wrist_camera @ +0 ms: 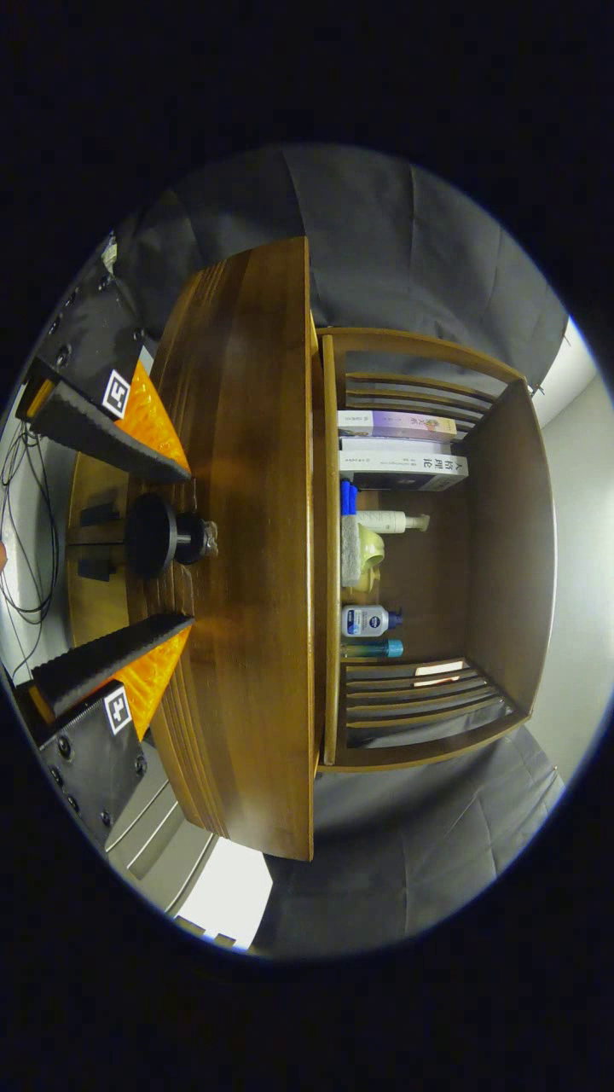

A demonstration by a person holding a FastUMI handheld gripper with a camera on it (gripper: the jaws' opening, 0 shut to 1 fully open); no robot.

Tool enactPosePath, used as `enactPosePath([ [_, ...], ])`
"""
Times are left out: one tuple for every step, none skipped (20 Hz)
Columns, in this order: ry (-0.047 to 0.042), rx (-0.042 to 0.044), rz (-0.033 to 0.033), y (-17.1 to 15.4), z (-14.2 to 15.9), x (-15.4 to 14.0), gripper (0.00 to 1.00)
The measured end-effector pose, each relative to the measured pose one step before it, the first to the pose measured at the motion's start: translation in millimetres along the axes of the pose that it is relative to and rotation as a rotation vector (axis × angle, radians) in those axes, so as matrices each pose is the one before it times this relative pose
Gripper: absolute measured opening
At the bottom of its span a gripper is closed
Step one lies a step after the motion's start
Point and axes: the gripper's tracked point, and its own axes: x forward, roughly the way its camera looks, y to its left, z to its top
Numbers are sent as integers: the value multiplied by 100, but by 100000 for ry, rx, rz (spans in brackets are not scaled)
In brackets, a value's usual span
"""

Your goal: Pull open the drawer, take out the items inside it, and place them on the countertop above the cabinet.

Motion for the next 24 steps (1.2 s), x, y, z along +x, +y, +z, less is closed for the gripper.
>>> enactPosePath([
  [1677,888,110,92,-144,799,98],
  [-1380,824,-291,38,262,446,97],
  [1861,541,115,-80,146,634,97],
  [-963,626,-271,136,292,178,97],
  [989,-170,-238,131,-5,605,97],
  [-826,-70,-335,-5,348,485,98],
  [666,217,-212,126,-94,597,98],
  [-588,-105,-234,31,234,606,98],
  [532,-333,-222,7,-11,615,98],
  [-211,138,-85,27,268,504,98],
  [433,369,38,58,-13,698,98],
  [-2,213,58,-17,194,644,98],
  [157,14,44,29,79,512,98],
  [67,-85,-59,10,130,678,98],
  [73,20,-182,19,116,614,98],
  [132,-83,-153,6,135,754,98],
  [166,-120,-167,83,53,509,98],
  [70,9,-209,30,139,457,98],
  [49,30,-109,27,68,323,98],
  [-48,217,-42,-4,63,362,98],
  [-210,164,-53,66,84,602,98],
  [-383,-246,-141,25,183,578,98],
  [229,-36,-368,55,-212,-91,98],
  [-1658,-754,-546,73,328,141,98],
])
